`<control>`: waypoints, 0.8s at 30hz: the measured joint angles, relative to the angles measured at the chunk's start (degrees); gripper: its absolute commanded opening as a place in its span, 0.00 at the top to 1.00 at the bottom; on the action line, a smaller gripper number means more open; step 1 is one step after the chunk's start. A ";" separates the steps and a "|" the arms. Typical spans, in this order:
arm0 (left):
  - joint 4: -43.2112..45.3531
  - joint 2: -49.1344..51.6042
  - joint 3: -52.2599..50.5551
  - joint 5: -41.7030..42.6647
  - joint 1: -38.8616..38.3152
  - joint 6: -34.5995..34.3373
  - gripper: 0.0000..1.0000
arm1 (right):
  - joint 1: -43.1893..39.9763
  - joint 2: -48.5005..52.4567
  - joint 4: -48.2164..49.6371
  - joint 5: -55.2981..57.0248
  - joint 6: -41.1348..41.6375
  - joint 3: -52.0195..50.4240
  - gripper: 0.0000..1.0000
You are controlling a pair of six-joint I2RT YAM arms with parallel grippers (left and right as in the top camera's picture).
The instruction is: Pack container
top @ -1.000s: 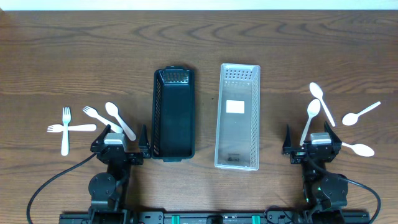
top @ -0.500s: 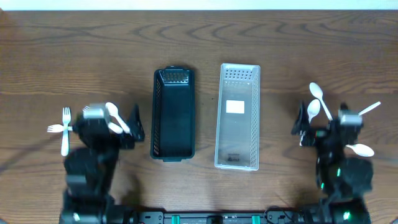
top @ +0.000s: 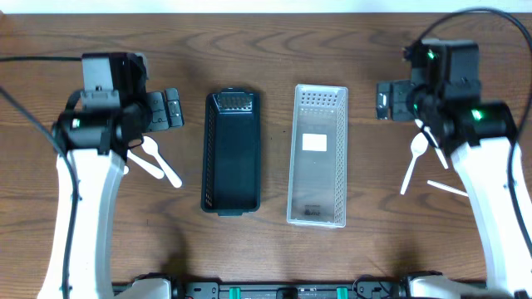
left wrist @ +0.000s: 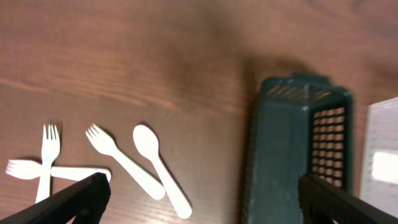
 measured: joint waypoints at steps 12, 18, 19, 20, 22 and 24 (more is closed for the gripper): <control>-2.40 10.71 0.09 0.00 0.22 0.22 0.66 | 0.00 11.30 -4.26 -0.85 -0.87 0.22 0.89; -2.34 18.18 0.09 -0.20 0.22 0.39 0.93 | 0.00 16.20 -5.16 -1.05 -0.17 0.22 0.99; -2.29 19.02 0.09 -0.20 0.22 0.37 0.94 | 0.00 16.74 -5.16 -1.05 0.04 0.22 0.99; -2.32 20.41 0.09 -0.17 0.22 0.31 0.94 | 0.00 17.77 -5.16 -1.07 0.61 0.22 0.99; -2.34 22.53 0.09 -0.17 0.22 0.42 0.94 | 0.00 19.71 -5.25 -1.09 1.57 0.22 0.99; -2.54 24.46 0.09 -0.17 0.22 0.42 0.94 | 0.00 21.31 -5.53 -1.31 2.23 0.22 0.99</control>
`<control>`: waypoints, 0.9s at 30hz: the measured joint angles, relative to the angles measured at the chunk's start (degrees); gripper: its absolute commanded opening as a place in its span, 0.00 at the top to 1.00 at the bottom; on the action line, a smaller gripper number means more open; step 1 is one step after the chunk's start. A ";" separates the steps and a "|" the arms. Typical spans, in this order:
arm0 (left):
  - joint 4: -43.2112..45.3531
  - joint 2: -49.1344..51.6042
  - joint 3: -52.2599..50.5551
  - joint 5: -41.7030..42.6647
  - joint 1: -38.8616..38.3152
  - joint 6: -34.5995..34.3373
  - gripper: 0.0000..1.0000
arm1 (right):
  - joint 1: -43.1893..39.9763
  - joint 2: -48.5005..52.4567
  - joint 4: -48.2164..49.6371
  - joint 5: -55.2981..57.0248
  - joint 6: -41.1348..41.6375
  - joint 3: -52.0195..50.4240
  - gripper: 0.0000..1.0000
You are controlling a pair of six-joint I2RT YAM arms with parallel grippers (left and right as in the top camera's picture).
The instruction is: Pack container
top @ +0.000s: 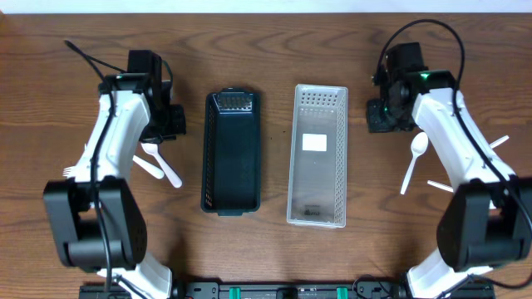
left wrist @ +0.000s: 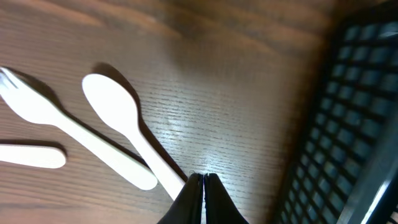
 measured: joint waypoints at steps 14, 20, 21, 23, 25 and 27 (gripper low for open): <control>-0.87 3.69 -0.35 0.50 -7.76 0.00 0.94 | 1.07 3.72 -0.15 -5.05 0.94 0.00 0.98; -0.61 3.69 -0.72 0.87 -13.57 0.00 0.94 | 3.30 3.78 -0.17 -13.46 -3.21 0.00 0.95; -0.59 3.69 -0.72 0.92 -14.16 0.00 0.94 | 3.65 3.78 -0.17 -15.15 -4.20 0.00 0.92; -0.61 3.69 -0.72 0.87 -14.88 0.00 0.94 | 4.07 3.80 -0.20 -18.03 -5.62 0.00 0.91; -0.74 3.69 -0.72 0.87 -15.47 -0.02 0.94 | 4.35 3.80 -0.17 -19.98 -6.75 0.00 0.91; -1.01 3.69 -0.72 0.87 -15.91 -0.22 0.94 | 4.61 3.85 -0.13 -21.31 -7.50 0.00 0.91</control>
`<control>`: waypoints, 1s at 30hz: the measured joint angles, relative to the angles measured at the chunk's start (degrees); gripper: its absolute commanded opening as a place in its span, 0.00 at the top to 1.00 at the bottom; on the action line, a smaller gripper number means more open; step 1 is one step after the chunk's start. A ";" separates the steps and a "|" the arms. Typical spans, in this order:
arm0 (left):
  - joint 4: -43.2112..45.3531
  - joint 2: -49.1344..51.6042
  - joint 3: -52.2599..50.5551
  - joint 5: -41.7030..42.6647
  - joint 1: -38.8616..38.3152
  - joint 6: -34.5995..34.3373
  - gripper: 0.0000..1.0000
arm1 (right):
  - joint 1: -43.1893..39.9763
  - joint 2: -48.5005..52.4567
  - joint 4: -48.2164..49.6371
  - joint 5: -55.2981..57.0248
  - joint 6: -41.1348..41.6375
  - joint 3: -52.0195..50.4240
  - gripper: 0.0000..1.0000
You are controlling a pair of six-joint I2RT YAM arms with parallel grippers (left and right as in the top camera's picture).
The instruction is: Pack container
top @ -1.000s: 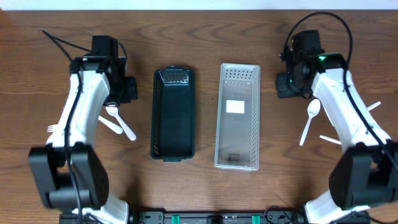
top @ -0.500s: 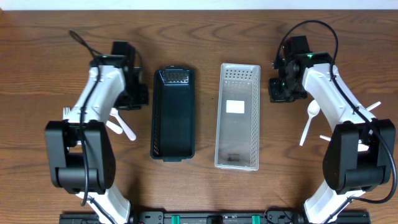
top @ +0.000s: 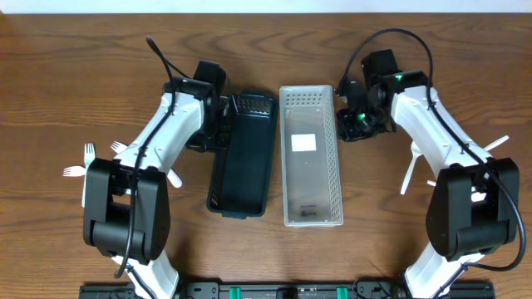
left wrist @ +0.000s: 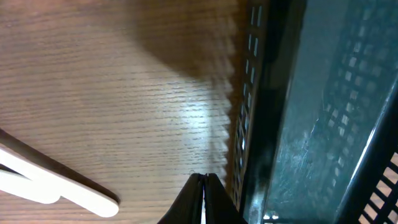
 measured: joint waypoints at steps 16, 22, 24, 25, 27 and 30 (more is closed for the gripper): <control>-0.09 0.00 0.00 -1.60 -4.68 -2.12 0.94 | -0.02 0.07 0.61 0.85 -1.03 0.00 0.94; 0.04 0.00 0.09 -5.68 -4.68 -2.10 0.93 | 0.00 0.13 0.90 5.64 1.77 0.02 0.96; -0.02 0.00 0.35 -6.60 -4.13 -2.10 0.90 | -0.04 0.13 0.07 8.52 3.61 0.28 0.96; -0.04 0.00 0.57 -6.91 -3.61 -2.03 0.87 | -0.20 0.13 -0.85 10.10 4.68 0.72 0.95; -0.04 -0.20 1.22 -7.39 -2.23 -1.75 0.69 | -0.68 0.13 -2.93 13.66 6.62 2.51 0.90; 0.00 -1.75 1.79 -8.00 0.28 -1.88 0.56 | -1.81 0.11 -6.69 18.75 8.57 6.99 0.79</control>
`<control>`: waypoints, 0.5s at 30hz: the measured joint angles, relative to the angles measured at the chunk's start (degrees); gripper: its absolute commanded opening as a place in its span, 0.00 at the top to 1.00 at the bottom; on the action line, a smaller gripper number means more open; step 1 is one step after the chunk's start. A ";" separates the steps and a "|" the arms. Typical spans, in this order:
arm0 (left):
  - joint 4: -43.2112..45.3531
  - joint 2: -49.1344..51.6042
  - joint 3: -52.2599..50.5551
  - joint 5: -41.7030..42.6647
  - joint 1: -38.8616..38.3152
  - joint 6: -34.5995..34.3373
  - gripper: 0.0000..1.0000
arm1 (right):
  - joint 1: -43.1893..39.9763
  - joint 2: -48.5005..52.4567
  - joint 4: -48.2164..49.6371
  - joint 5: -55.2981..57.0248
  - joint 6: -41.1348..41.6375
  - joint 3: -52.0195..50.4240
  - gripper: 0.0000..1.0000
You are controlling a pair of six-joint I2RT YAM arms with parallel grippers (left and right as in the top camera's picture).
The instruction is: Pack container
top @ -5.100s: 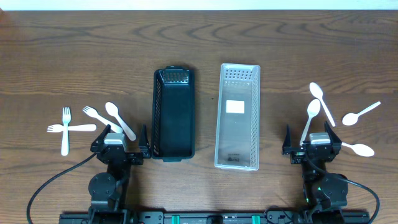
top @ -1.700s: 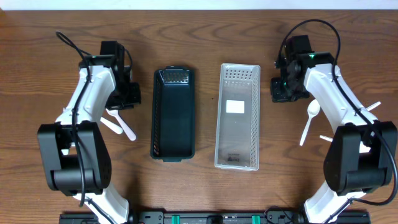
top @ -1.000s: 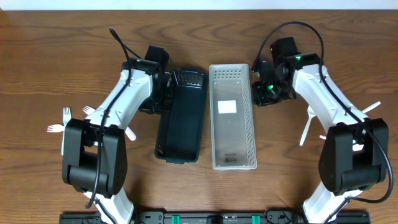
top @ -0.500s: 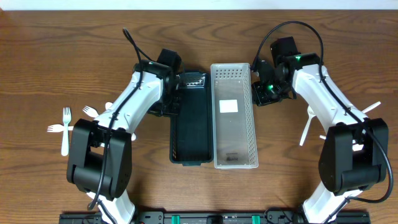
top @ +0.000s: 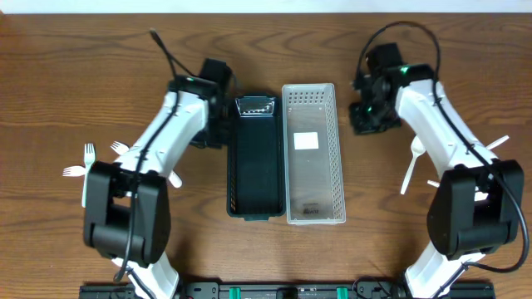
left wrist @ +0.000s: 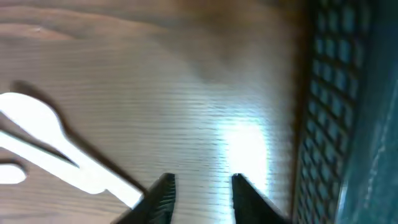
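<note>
A dark green basket (top: 253, 158) and a clear perforated basket (top: 314, 154) lie side by side at the table's middle, long walls touching, both empty. My left gripper (top: 218, 126) sits low on the table just left of the green basket's far end; in the left wrist view it (left wrist: 200, 186) is open over bare wood, with the basket wall (left wrist: 348, 112) at its right and a white spoon (left wrist: 37, 134) at its left. My right gripper (top: 368, 116) is a little right of the clear basket's far end; its jaws are hidden.
White plastic forks (top: 87, 154) and a spoon (top: 172, 178) lie left of the left arm. On the right side lie a white spoon (top: 413, 162), a fork (top: 497, 143) and another white utensil (top: 445, 188).
The green basket has moved right and straightened, now flush against the clear one. My left gripper, shut then, is open. The right gripper stands slightly farther from the clear basket.
First both arms were high and the baskets lay apart with a gap. Then my left gripper was shut low, left of the green basket, and the right beside the clear one. Then both baskets stood closer, the green one skewed. Now they touch, parallel.
</note>
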 measured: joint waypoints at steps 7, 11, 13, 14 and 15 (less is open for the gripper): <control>-2.10 -13.51 0.70 -0.48 6.03 -0.09 0.02 | -3.34 -5.14 -8.79 6.34 1.46 13.68 0.01; -5.22 -22.05 1.29 -0.66 8.13 -0.24 0.02 | -4.09 -11.87 -10.99 7.15 2.95 16.02 0.01; -6.49 -24.87 1.33 -0.66 8.76 -0.26 0.02 | -4.85 -13.60 -12.98 8.57 6.23 16.41 0.01; -7.02 -26.18 1.33 -0.66 9.07 -0.24 0.02 | -5.55 -13.92 -13.60 9.38 8.15 16.39 0.01; -7.50 -27.32 1.33 -0.63 9.38 -0.24 0.02 | -6.34 -13.94 -13.68 10.16 10.08 16.17 0.01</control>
